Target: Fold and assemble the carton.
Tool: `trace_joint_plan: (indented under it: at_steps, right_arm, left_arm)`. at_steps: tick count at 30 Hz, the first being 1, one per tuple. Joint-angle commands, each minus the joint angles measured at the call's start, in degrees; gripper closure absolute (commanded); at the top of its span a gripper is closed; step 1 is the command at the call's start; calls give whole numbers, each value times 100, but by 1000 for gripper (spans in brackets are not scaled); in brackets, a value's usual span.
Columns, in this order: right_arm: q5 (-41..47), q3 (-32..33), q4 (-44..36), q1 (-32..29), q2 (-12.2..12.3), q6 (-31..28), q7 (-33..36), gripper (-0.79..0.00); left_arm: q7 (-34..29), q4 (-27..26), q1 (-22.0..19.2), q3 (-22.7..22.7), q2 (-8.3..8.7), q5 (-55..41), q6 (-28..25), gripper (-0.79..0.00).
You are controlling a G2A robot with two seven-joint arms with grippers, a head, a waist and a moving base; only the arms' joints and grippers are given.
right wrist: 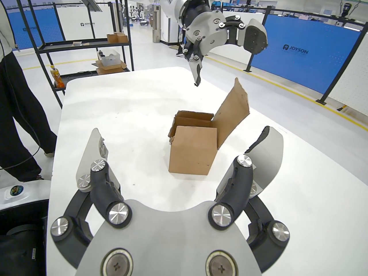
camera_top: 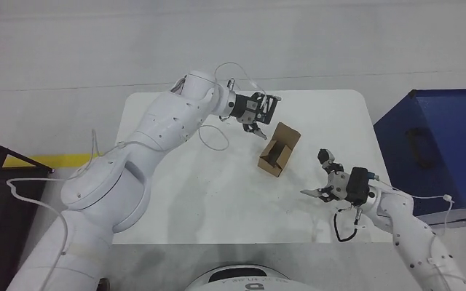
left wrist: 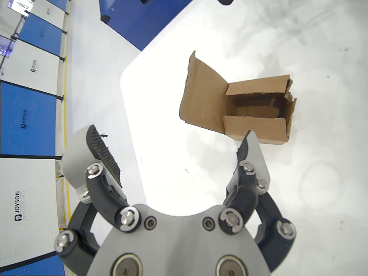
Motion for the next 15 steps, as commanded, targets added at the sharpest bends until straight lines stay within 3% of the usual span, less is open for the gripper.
trace_joint_plan:
  at_steps: [1, 6, 11, 15]
  right_arm:
    - [35, -122, 123, 146, -23, -17, 60, -785]
    - [142, -302, 330, 371, -68, -14, 151, -785]
    - [193, -448, 423, 511, -108, 39, 230, -785]
    - [204, -491, 468, 560, -123, 43, 236, -785]
  left_arm:
    - [64, 88, 20, 75, -83, -15, -28, -785]
    - [144, 314, 22, 270, -297, 33, -68, -785]
    - [-368, 529, -125, 557, -546, 393, -303, -785]
    - [-132, 574, -121, 675, -729, 394, -242, -785]
